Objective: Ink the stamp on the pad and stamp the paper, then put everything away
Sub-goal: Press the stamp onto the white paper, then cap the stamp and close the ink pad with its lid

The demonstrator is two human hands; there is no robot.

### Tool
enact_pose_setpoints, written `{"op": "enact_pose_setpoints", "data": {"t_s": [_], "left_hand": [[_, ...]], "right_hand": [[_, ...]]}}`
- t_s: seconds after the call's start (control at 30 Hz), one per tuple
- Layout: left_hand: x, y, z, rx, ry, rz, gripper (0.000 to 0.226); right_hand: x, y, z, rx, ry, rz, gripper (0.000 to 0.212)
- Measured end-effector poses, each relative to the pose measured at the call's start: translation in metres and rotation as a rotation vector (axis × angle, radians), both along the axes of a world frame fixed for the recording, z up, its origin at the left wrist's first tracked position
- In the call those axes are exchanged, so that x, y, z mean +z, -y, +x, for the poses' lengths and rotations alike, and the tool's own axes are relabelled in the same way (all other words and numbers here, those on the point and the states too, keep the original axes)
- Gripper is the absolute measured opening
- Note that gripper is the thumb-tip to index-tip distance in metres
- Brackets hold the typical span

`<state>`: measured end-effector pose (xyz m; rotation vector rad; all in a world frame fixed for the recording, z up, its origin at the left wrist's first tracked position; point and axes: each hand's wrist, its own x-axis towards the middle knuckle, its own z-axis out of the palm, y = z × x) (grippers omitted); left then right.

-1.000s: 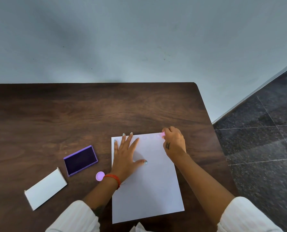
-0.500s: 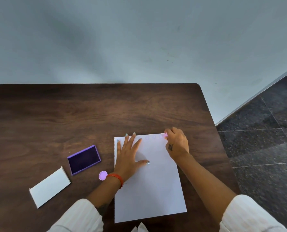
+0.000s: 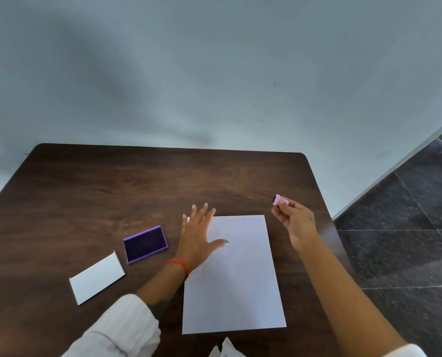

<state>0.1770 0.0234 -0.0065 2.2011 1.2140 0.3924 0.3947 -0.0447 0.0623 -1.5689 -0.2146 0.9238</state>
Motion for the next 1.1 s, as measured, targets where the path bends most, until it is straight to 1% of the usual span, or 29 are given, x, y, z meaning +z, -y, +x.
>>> {"op": "enact_pose_setpoints", "data": {"t_s": [0.2,0.27,0.37,0.5,0.67,0.87,0.97,1.1], "left_hand": [[0.024,0.009,-0.045,0.148,0.151,-0.033,0.080],[0.029,0.018,-0.062,0.204,0.167,-0.039,0.080],[0.029,0.034,-0.084,0.276,0.177,-0.059,0.076],[0.016,0.056,-0.104,0.346,0.182,-0.119,0.067],[0.000,0.066,-0.115,0.401,0.144,-0.186,0.067],[-0.005,0.059,-0.113,0.376,0.064,-0.163,0.059],[-0.009,0.055,-0.110,0.361,0.047,-0.149,0.051],[-0.013,0.052,-0.108,0.367,0.069,-0.127,0.034]], "right_hand": [[-0.004,0.026,-0.038,-0.014,-0.495,0.168,0.015],[-0.011,0.030,-0.052,-0.003,-0.578,0.193,0.015],[-0.020,0.034,-0.075,0.034,-0.629,0.204,0.013],[-0.033,0.036,-0.107,0.151,-0.606,0.143,0.019],[-0.044,0.029,-0.149,0.274,-0.453,0.007,0.024],[-0.057,0.017,-0.178,0.370,-0.318,-0.125,0.028],[-0.062,0.014,-0.187,0.383,-0.258,-0.161,0.028],[-0.065,0.013,-0.191,0.389,-0.194,-0.190,0.030]]}}
